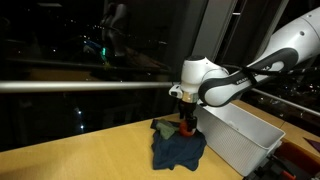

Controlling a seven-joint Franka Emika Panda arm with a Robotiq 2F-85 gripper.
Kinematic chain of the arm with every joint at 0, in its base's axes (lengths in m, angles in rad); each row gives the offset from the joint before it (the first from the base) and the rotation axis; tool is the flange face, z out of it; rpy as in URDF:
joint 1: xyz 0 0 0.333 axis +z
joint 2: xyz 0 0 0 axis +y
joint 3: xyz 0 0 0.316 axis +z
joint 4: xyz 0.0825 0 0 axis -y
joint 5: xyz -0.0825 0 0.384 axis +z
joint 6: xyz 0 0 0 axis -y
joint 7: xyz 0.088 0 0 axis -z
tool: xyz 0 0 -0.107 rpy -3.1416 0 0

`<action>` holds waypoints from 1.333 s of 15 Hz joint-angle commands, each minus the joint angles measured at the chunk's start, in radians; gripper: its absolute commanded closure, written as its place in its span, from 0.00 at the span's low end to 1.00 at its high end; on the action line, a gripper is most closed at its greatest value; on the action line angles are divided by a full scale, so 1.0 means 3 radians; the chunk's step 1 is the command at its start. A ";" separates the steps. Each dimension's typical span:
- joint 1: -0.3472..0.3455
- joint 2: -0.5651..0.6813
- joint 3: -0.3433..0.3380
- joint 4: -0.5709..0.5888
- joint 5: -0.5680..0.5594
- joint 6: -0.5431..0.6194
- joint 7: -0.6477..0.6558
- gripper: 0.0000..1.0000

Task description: Remove the items from the white basket, put them on the table and then put the items back in the white basket

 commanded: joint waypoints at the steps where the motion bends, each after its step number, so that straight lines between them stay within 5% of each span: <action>1: -0.0048 0.0147 -0.0009 0.0290 0.0139 -0.0130 -0.0082 0.32; 10: -0.0218 0.0005 0.0000 0.0300 0.0453 -0.0168 -0.0068 0.98; 15: -0.0164 -0.0264 0.0038 0.0080 0.0477 -0.0147 -0.0023 0.99; 20: -0.0132 -0.1022 0.0103 -0.0474 0.0439 0.0028 0.0035 0.97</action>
